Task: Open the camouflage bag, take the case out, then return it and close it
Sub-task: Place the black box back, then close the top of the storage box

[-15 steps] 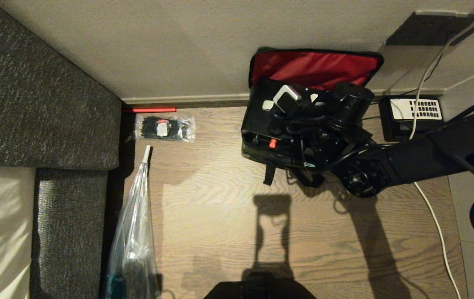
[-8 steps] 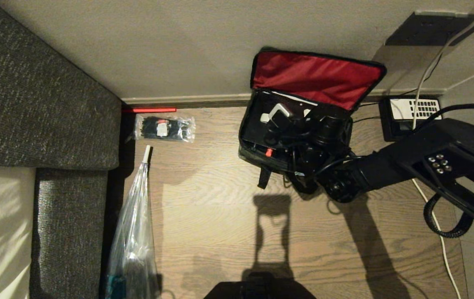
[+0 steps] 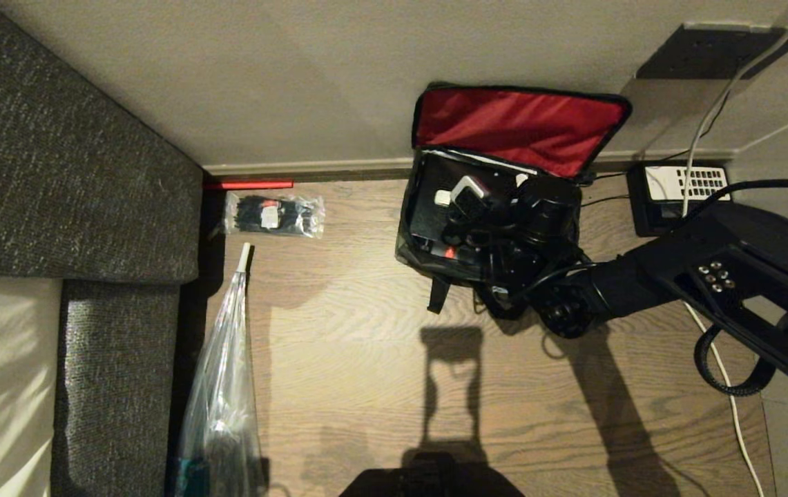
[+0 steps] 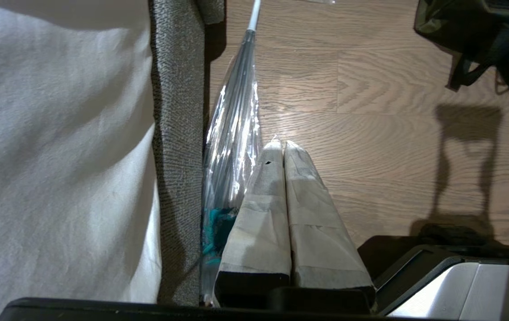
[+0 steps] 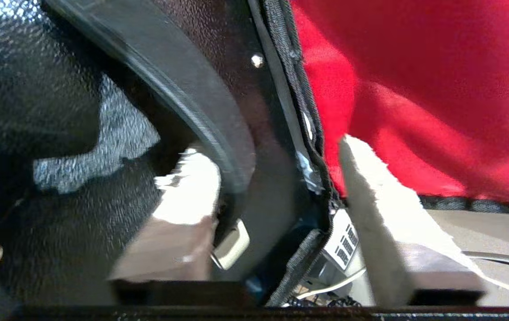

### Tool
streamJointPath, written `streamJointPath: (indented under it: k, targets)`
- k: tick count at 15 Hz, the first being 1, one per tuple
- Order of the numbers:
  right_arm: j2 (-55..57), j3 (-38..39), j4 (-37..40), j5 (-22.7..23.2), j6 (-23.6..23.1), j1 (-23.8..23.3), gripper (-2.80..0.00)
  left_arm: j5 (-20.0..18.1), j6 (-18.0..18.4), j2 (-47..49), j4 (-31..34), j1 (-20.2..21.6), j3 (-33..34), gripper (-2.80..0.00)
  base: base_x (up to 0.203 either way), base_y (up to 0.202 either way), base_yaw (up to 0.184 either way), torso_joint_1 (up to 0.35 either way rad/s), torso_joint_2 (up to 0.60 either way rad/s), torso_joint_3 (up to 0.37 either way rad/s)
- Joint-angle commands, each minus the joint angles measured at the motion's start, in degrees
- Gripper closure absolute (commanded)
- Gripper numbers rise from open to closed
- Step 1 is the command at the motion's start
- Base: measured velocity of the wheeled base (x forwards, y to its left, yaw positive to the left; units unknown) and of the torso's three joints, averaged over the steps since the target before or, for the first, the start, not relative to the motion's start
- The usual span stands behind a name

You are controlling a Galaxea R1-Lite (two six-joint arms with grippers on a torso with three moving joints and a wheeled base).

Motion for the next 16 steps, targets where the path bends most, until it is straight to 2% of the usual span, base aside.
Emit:
streamJointPath:
  k: [1, 7, 8, 10, 13, 15, 16]
  targets:
    - [-2.04, 3.03, 0.27, -0.21, -0.43, 0.03, -2.80, 0.04, -0.04, -0.10, -0.01, 0.03, 0.00, 0.00, 0.000, 0.000, 0.000, 0.000, 0.00, 0.000]
    - [-15.99, 25.33, 2.24, -0.17, -0.73, 3.69, -2.80, 0.04, -0.04, -0.02, -0.01, 0.03, -0.01, 0.00, 0.000, 0.000, 0.000, 0.000, 0.00, 0.000]
    - [-18.94, 28.32, 2.36, -0.23, -0.63, 4.24, 0.00, 0.04, -0.04, -0.02, 0.00, 0.03, -0.01, 0.00, 0.000, 0.000, 0.000, 0.000, 0.00, 0.000]
    - [-25.01, 32.40, 2.98, -0.51, -0.59, 4.64, 0.00, 0.04, -0.04, -0.02, -0.01, 0.03, -0.01, 0.00, 0.000, 0.000, 0.000, 0.000, 0.00, 0.000]
    - [-35.22, 36.36, 5.48, -4.84, 0.90, 4.63, 0.00, 0.04, -0.04, -0.02, -0.01, 0.03, -0.01, 0.00, 0.000, 0.000, 0.000, 0.000, 0.00, 0.000]
    - [-42.70, 41.46, 9.02, -6.79, 3.65, 3.64, 0.00, 0.04, -0.04, -0.02, -0.01, 0.03, -0.01, 0.00, 0.000, 0.000, 0.000, 0.000, 0.00, 0.000]
    - [-46.30, 44.57, 12.20, -7.22, 7.11, 3.17, 0.00, 0.04, -0.04, -0.02, 0.00, 0.03, -0.01, 0.00, 0.000, 0.000, 0.000, 0.000, 0.00, 0.000]
